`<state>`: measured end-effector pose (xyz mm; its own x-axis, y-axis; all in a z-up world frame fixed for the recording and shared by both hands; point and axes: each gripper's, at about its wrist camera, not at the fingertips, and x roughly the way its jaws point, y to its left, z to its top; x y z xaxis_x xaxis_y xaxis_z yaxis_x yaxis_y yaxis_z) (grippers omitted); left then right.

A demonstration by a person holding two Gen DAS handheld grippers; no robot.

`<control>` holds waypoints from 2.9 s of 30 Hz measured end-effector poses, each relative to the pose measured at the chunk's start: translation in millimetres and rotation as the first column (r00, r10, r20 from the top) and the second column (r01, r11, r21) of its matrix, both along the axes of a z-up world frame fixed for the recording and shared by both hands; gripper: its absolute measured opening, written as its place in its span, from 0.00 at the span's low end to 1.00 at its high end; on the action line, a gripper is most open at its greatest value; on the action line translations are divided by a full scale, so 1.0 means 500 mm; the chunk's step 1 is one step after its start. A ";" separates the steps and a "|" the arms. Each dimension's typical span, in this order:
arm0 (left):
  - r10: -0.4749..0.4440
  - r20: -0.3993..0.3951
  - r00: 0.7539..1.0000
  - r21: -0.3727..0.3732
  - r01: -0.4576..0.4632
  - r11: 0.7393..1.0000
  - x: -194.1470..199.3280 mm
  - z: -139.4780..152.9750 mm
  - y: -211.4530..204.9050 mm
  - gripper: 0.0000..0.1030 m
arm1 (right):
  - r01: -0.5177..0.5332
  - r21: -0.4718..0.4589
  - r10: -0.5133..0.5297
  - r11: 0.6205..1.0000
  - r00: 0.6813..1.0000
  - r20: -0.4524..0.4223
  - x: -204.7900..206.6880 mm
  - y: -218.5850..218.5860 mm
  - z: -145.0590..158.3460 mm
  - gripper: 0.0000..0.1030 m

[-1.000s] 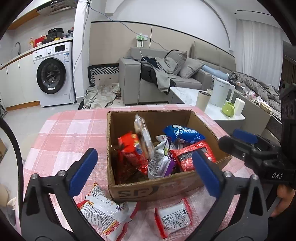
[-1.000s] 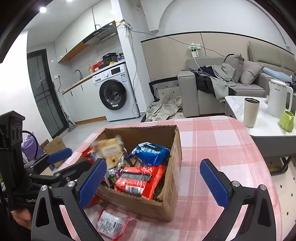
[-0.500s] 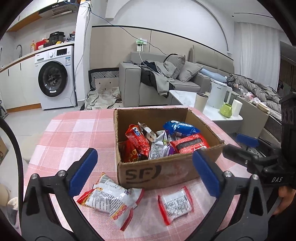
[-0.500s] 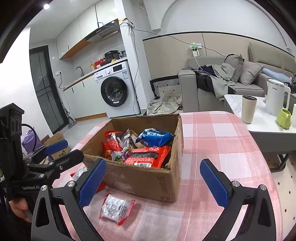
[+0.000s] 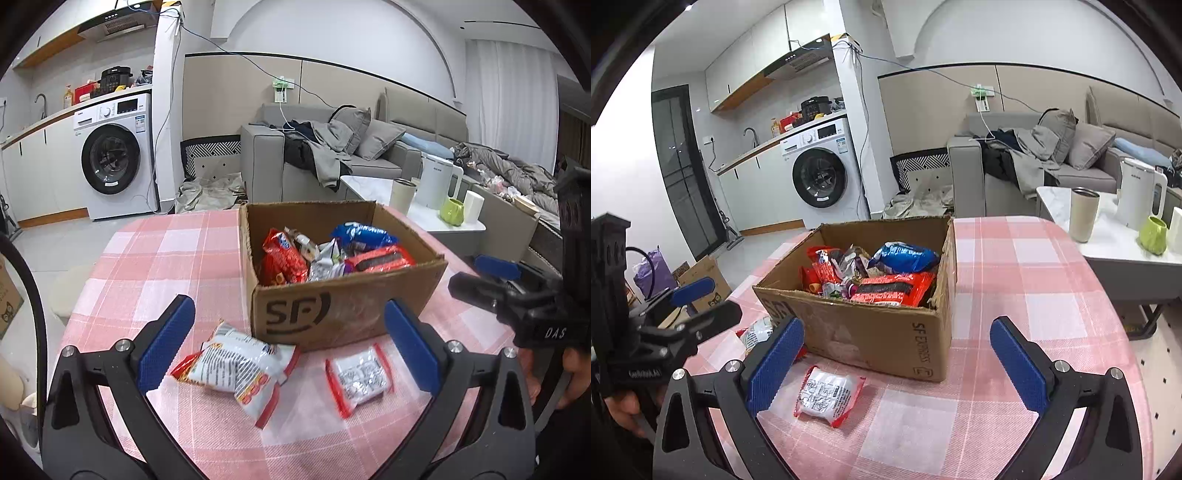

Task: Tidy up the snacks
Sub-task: 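Move both tools toward the white-red chip bag and small white-red pack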

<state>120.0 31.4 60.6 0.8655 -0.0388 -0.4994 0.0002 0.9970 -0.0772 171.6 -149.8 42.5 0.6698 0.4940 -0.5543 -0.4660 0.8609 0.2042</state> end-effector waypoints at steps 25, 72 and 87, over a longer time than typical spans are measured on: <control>0.102 -0.135 0.986 0.008 -0.102 0.995 0.006 -0.094 0.071 0.99 | -0.069 -0.120 0.055 0.990 0.992 -0.114 -0.005 0.069 -0.072 1.00; 0.091 -0.254 0.963 0.036 -0.084 0.996 0.101 -0.185 0.092 0.99 | -0.180 -0.246 0.108 0.952 0.953 -0.282 -0.022 0.232 -0.232 1.00; 0.058 -0.266 0.962 0.044 -0.048 0.998 0.131 -0.206 0.095 0.88 | -0.157 -0.275 0.078 0.948 0.957 -0.278 0.010 0.250 -0.240 0.99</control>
